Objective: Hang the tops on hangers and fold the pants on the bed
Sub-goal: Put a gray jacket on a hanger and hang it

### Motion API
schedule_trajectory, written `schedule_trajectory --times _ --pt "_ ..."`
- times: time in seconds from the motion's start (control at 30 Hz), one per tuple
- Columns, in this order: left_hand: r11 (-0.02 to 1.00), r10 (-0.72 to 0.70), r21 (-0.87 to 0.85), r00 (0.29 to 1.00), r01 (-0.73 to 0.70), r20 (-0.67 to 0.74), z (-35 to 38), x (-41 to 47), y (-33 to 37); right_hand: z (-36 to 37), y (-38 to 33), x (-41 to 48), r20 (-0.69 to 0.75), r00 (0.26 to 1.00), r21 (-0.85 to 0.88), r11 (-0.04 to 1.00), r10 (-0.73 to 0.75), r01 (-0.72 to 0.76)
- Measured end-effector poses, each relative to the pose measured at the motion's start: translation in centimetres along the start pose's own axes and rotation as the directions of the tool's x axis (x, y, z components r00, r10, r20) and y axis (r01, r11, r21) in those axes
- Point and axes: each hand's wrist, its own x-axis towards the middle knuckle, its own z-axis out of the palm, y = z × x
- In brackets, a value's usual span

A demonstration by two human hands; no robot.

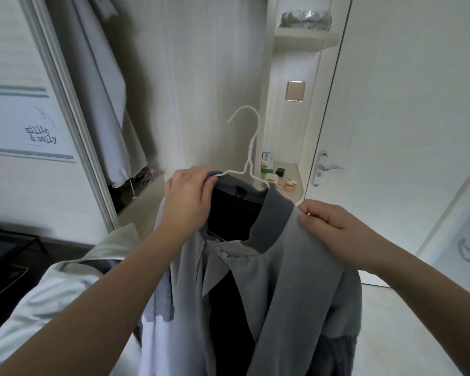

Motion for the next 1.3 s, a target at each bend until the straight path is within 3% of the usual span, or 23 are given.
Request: schedule_trajectory --times 0.23,0.47,0.67,0.83,0.97,1.3 --pt "0.994 -0.042 -0.1 0.999 0.042 0.002 1.1 8.6 -3.1 1.8 -1.3 7.6 -0.236 0.969 0.233 0.972 0.078 -0.022" --pt "0.925 0.06 -0.375 0.998 -0.063 -0.021 -1.6 16.6 -7.1 1.7 -6.5 21.3 -0.284 0.953 0.393 0.919 0.103 0.017" --pt "0.904 0.149 -0.403 0.989 -0.143 -0.017 -5.8 23.6 -11.3 1.6 -11.6 34.2 -0.377 0.922 0.472 0.875 0.089 0.108" --pt "0.904 0.229 -0.371 0.973 -0.211 0.006 -8.0 27.8 -14.2 0.9 -15.5 44.1 -0.486 0.873 0.427 0.883 0.043 0.194" --pt "0.935 0.276 -0.241 0.961 -0.262 0.026 -8.4 32.7 -15.0 -1.1 -19.1 51.5 -0.567 0.823 0.338 0.916 0.016 0.215" --pt "0.989 0.112 0.099 0.994 -0.11 -0.014 -6.5 45.0 -16.9 -7.1 -24.5 65.9 -0.609 0.792 0.416 0.84 -0.028 0.349"
